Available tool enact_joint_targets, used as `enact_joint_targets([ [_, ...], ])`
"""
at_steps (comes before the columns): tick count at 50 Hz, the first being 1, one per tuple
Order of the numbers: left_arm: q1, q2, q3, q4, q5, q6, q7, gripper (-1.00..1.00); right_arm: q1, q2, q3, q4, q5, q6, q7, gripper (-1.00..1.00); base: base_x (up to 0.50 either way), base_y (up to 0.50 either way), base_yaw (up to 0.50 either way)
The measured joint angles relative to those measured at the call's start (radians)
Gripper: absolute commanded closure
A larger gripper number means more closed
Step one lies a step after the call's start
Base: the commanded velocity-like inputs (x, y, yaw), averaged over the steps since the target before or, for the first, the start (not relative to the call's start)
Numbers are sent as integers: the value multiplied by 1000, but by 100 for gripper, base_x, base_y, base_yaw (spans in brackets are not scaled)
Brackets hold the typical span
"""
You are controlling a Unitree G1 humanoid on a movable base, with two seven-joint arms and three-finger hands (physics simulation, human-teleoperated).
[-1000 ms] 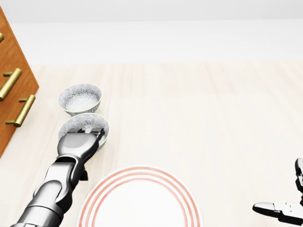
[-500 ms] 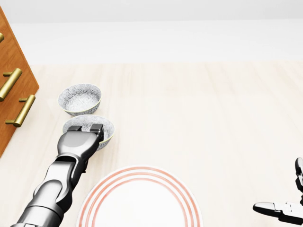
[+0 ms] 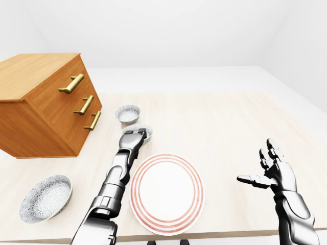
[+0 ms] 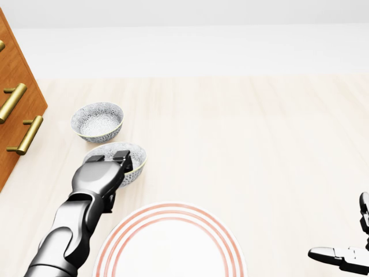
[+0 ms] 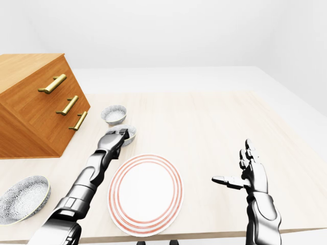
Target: Put the bowl in the middle on the plate.
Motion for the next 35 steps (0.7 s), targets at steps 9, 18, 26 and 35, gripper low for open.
enact_joint_targets([
  [9,42,-8,6,-121,-44,3,-45,100,-3,-2,1,14,-1,-10,0,-100,0,0,0],
  [18,78,-19,10,-237,-63,5,-73,100,-3,-4,2,21,0,-15,-1,-100,0,0,0],
  [26,126,-33,10,-355,-76,0,-102,100,-3,-5,3,30,-1,-22,-3,-100,0,0,0],
  [35,209,-51,7,-504,-89,-17,-133,100,-1,-5,2,24,-2,-17,-2,-100,0,0,0],
])
